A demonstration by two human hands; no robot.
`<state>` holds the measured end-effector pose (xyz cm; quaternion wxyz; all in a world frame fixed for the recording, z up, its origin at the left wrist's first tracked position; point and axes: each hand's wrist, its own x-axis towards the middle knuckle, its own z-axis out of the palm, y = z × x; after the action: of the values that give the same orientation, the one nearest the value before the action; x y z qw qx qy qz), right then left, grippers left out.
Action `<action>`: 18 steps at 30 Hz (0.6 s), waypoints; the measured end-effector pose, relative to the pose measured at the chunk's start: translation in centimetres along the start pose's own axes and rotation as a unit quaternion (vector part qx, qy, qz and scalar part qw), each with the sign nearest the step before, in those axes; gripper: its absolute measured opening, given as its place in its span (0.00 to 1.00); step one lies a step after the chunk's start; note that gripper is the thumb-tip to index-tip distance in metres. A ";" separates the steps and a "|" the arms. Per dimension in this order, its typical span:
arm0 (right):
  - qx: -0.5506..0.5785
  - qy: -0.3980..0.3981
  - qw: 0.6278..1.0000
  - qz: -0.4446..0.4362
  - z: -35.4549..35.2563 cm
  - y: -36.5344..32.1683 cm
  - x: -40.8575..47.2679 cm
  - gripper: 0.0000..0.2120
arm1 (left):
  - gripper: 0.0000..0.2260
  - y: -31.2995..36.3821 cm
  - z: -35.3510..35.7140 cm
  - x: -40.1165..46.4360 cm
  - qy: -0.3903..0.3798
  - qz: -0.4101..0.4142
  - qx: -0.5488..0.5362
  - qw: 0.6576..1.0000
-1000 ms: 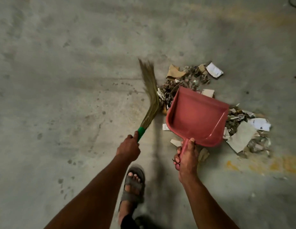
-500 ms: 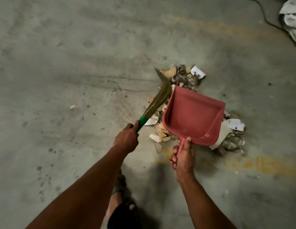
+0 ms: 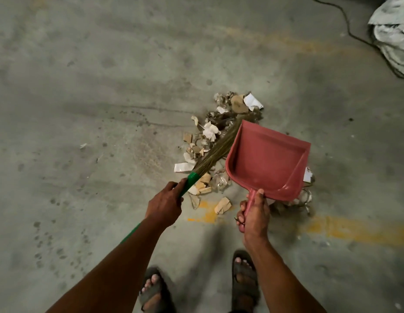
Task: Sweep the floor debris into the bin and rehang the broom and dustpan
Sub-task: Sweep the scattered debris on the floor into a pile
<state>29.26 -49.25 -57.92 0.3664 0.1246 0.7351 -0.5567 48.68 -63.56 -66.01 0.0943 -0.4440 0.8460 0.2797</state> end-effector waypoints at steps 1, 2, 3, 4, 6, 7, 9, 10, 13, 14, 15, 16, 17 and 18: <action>-0.005 -0.005 1.000 0.003 -0.3 -0.1 0.8 0.20 | 0.32 0.3 0.6 -0.1 0.004 0.000 -0.017 1.000; -0.009 -0.010 1.000 0.006 -0.7 -0.2 1.5 0.20 | 0.31 0.5 1.1 -0.3 0.009 -0.001 -0.035 0.999; -0.013 -0.019 1.000 0.009 -1.1 -0.5 2.3 0.20 | 0.31 0.9 1.7 -0.6 0.019 -0.003 -0.051 0.999; -0.018 -0.032 0.999 0.010 -1.6 -0.8 3.0 0.21 | 0.30 1.4 2.2 -1.0 0.034 -0.007 -0.064 0.997; -0.036 -0.054 0.998 0.012 -2.7 -1.4 4.4 0.21 | 0.29 2.5 3.2 -1.7 0.064 -0.022 -0.089 0.994; -0.044 -0.063 0.997 0.011 -3.3 -1.7 5.0 0.21 | 0.29 3.0 3.7 -2.0 0.074 -0.032 -0.101 0.992; -0.061 -0.079 0.995 0.012 -4.6 -2.4 6.3 0.21 | 0.28 4.4 4.8 -2.6 0.087 -0.063 -0.126 0.986; -0.068 -0.085 0.994 0.010 -5.2 -2.7 7.0 0.21 | 0.27 5.1 5.3 -2.7 0.094 -0.075 -0.138 0.983; -0.090 -0.100 0.991 0.006 -6.8 -3.5 8.8 0.20 | 0.23 7.3 6.6 -2.6 0.108 -0.100 -0.165 0.975; -0.098 -0.105 0.990 0.006 -7.3 -3.6 9.3 0.19 | 0.21 8.1 6.9 -2.6 0.109 -0.112 -0.174 0.972; -0.105 -0.114 0.988 0.005 -7.7 -3.6 9.5 0.17 | 0.19 8.9 7.2 -2.7 0.106 -0.128 -0.187 0.968; -0.113 -0.126 0.986 -0.001 -8.0 -3.5 9.7 0.15 | 0.18 9.8 7.5 -2.8 0.101 -0.144 -0.202 0.964; -0.118 -0.140 0.983 -0.009 -8.1 -3.4 9.7 0.13 | 0.17 10.7 7.9 -2.9 0.093 -0.159 -0.219 0.958; -0.121 -0.155 0.980 -0.016 -8.1 -3.2 9.6 0.12 | 0.16 11.6 8.1 -3.0 0.083 -0.174 -0.237 0.952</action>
<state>17.42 -45.20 -61.13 0.4794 -0.0204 0.7332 -0.4819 40.39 -51.74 -67.02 -0.0375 -0.6155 0.6699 0.4135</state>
